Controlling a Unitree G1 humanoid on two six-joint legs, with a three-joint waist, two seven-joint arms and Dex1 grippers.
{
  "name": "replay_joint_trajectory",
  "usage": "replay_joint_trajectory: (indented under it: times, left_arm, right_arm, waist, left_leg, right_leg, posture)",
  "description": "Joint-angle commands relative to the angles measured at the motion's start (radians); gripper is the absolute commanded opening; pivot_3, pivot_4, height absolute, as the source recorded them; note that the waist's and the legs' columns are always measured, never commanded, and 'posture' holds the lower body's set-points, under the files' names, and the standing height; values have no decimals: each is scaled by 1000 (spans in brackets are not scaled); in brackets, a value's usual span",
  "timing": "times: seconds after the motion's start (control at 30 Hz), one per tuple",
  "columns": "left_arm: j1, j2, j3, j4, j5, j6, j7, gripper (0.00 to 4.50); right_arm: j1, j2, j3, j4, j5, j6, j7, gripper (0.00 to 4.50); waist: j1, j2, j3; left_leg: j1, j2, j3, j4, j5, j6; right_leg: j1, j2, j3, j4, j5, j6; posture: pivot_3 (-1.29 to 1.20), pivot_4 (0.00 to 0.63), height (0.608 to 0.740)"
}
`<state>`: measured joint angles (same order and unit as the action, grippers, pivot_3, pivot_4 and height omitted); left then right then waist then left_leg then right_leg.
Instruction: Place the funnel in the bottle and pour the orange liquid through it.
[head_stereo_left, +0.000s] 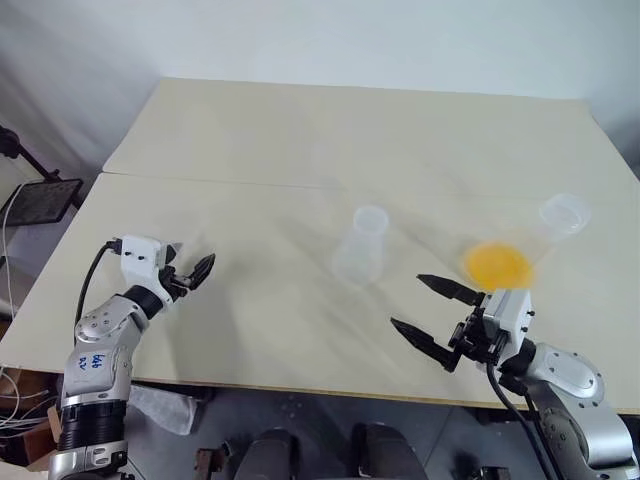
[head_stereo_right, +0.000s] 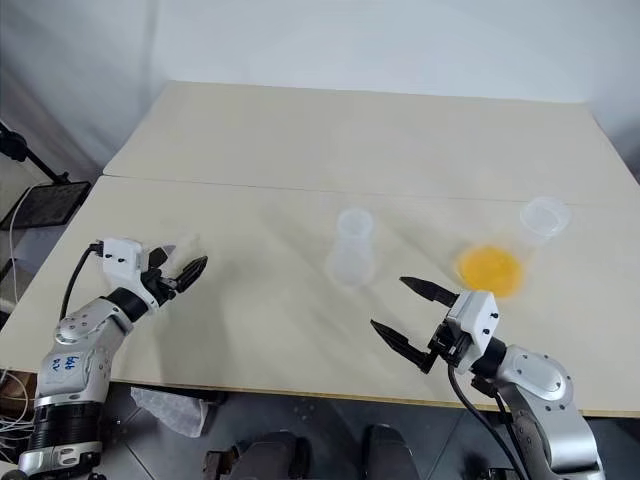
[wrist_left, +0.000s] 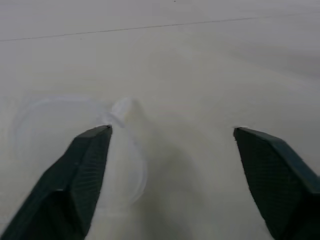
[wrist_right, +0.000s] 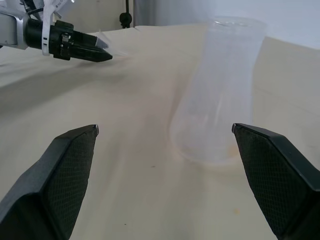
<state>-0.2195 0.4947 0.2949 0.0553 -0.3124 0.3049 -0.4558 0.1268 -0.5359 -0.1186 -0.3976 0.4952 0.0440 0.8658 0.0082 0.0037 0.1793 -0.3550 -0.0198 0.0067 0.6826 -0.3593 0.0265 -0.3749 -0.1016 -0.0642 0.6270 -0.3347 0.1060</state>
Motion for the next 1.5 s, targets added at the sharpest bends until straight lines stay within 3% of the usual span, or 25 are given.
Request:
replay_joint_trajectory:
  times: [0.03, 0.3, 0.33, 0.6, 0.67, 0.73, 0.9, 1.1, 1.27, 1.5]
  left_arm:
    - [-8, 19, 10, -6, -6, -13, -19, 2758]
    - [-26, 81, 19, 15, -17, 14, -82, 210]
    - [-33, 93, 16, 20, -17, 13, -96, 47]
    - [-170, 219, -54, -27, -127, -21, -464, 47]
    - [-246, 240, -90, -25, -148, -36, -562, 47]
    - [-415, 254, -224, 21, -115, -90, -763, 47]
    - [-760, 158, -408, 270, 3, -251, -954, 47]
    - [-1004, 25, -515, 599, 140, -534, -1061, 47]
    - [-1134, -84, -507, 793, 183, -663, -1021, 47]
    - [-1208, -98, -410, 841, 94, -606, -1108, 47]
  right_arm:
    - [11, 6, -19, -40, 4, -27, -10, 4500]
    - [32, 7, -24, -40, -4, -48, -23, 4500]
    - [36, 6, -27, -41, -5, -51, -26, 4500]
    - [105, -8, -78, -72, -4, -63, -48, 4500]
    - [131, -9, -100, -87, 0, -62, -54, 4500]
    - [193, -7, -151, -118, 9, -64, -64, 4500]
    - [292, 10, -205, -174, 6, -70, -91, 4500]
    - [351, 50, -218, -224, -13, -81, -134, 4500]
    - [387, 83, -207, -263, -36, -91, -169, 4500]
    - [452, 130, -193, -292, -66, -112, -194, 4500]
  waist:
    - [-1, 0, 0]
    - [-4, 0, 0]
    - [-5, 0, 0]
    - [0, 0, 0]
    - [6, 0, 0]
    - [16, 0, 0]
    - [17, 0, 0]
    - [6, -1, 1]
    - [16, -2, 1]
    - [15, -2, 1]
  left_leg:
    - [0, 0, 0, 0, 0, 0]
    - [0, 0, 0, 0, 0, 0]
    - [0, 0, 0, 0, 0, 0]
    - [0, 0, 0, 0, 0, 0]
    - [0, 0, 0, 0, 0, 0]
    - [-1, 0, 0, 0, 0, 0]
    - [-3, -4, 1, 2, 1, 1]
    - [-3, -1, 6, 1, 2, 1]
    - [-3, -1, 6, 1, 2, 2]
    - [-5, -2, 3, 2, 2, 2]
  right_leg:
    - [0, 0, 0, 0, 0, 0]
    - [0, 0, 0, 0, 0, 0]
    - [0, 0, 0, 0, 0, 0]
    - [0, 0, 0, 0, 0, 0]
    - [0, 0, 0, 0, 0, 0]
    - [0, 0, -1, -1, 0, 0]
    - [0, 5, -3, -1, 0, 1]
    - [-2, 7, -8, -1, 0, 2]
    - [-2, 6, -9, -1, 0, 2]
    - [-3, 5, -9, -1, 0, 2]
  posture:
    - [0, 150, 740]
    - [0, 150, 740]
    - [0, 150, 740]
    - [0, 150, 740]
    - [0, 150, 740]
    - [0, 150, 740]
    - [0, 150, 740]
    - [0, 150, 740]
    - [0, 150, 740]
    - [0, 150, 740]
